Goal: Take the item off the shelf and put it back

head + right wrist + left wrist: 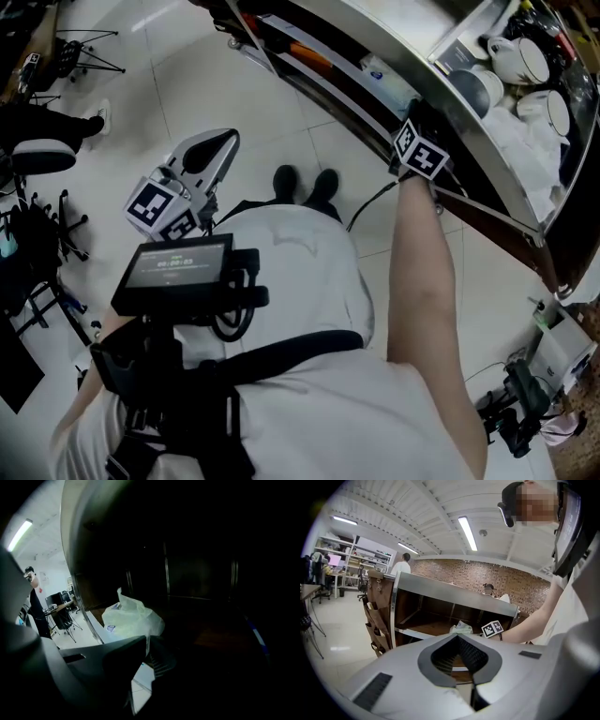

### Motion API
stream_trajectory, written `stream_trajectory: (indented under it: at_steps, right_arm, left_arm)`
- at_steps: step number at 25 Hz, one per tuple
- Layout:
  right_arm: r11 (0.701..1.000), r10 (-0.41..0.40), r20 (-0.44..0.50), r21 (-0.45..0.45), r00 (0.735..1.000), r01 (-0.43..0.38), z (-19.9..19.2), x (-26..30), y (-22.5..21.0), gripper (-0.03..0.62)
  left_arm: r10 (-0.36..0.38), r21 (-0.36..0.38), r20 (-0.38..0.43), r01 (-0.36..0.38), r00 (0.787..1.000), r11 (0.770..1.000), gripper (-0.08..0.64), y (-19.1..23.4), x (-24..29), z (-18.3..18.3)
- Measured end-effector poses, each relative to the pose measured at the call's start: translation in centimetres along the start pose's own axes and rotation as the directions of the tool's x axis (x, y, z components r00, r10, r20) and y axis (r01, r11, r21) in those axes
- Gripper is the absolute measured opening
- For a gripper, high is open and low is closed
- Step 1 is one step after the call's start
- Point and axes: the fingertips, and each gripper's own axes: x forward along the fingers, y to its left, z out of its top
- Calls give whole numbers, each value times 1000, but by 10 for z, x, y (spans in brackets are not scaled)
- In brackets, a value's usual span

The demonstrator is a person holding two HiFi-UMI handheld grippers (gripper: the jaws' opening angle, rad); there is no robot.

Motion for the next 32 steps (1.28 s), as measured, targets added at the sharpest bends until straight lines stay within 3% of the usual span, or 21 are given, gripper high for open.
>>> stream_trajectory:
  at_steps: [9, 16, 23, 32]
  right_arm:
    - [998, 42, 41, 50, 998, -44, 1, -20, 18, 11]
    - [982, 178, 79, 51, 981, -182, 4, -57, 73, 11]
    - [941, 329, 109, 41, 938, -335, 30, -105, 143, 11]
    - [905, 420, 237, -31, 876, -425, 106, -162, 186, 11]
  left_arm:
    - [-50, 15, -21, 51, 999, 999, 8, -8, 12, -4]
    - [-124, 29, -19, 125, 992, 992, 8, -24, 32, -3]
    - [-166, 37, 3, 165, 986, 986, 8, -29, 34, 1]
    - [-169, 62, 62, 165, 984, 984, 8, -27, 13, 26]
